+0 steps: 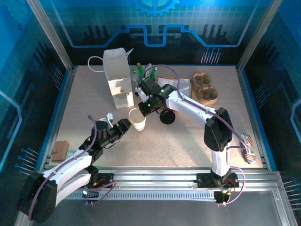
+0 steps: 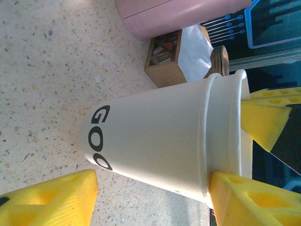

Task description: Pack the takeout coffee

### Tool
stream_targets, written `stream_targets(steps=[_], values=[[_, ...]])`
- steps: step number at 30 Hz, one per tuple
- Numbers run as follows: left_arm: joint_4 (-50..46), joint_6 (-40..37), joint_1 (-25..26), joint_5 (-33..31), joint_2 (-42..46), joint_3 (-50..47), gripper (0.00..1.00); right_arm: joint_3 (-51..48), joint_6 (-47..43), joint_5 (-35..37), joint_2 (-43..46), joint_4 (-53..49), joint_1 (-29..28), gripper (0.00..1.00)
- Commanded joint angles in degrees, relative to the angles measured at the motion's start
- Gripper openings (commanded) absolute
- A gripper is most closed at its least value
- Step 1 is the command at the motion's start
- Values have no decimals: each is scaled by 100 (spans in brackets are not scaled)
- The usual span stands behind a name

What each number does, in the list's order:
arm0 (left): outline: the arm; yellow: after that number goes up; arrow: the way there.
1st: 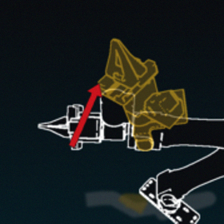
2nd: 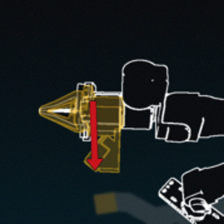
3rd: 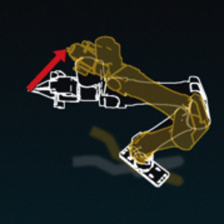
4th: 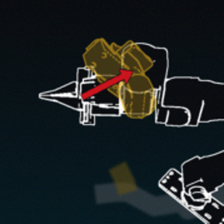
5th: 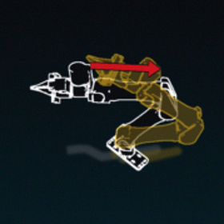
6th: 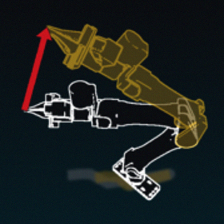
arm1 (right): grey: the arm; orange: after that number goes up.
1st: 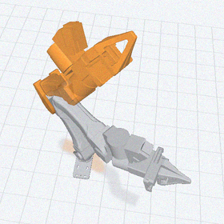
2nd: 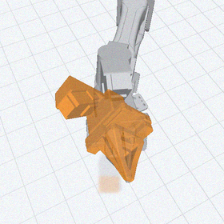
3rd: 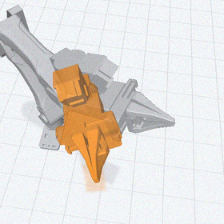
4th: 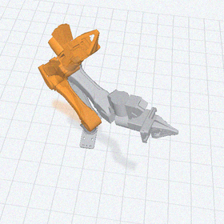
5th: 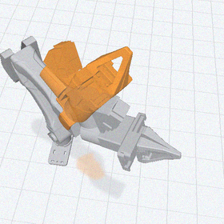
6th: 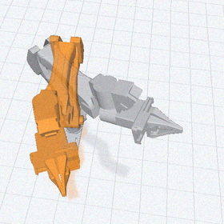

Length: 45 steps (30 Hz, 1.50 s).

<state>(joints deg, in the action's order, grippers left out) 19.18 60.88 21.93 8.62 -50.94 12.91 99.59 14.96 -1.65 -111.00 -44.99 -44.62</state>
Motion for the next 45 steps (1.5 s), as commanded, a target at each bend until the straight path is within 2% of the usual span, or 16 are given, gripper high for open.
stream_targets(steps=[1,6,13,22,30,33,45], values=[[-573,-245,39,-74,26,217,66,210,-44,-107,307,-90,-107,0],[-659,-236,41,-46,133,290,66,193,-112,70,248,-158,-108,0],[-1171,-426,48,-47,516,644,75,131,-134,226,168,-167,-58,0],[-1393,-463,43,-91,564,823,75,91,-116,233,143,-147,-34,0],[-1856,-592,57,-245,75,1582,61,9,-175,189,136,-98,-83,0],[-2077,-641,74,-290,-87,1853,50,-43,-187,184,158,-58,-91,0],[-2855,-1091,223,-316,-738,2519,25,-35,-248,230,209,-62,-152,0]])
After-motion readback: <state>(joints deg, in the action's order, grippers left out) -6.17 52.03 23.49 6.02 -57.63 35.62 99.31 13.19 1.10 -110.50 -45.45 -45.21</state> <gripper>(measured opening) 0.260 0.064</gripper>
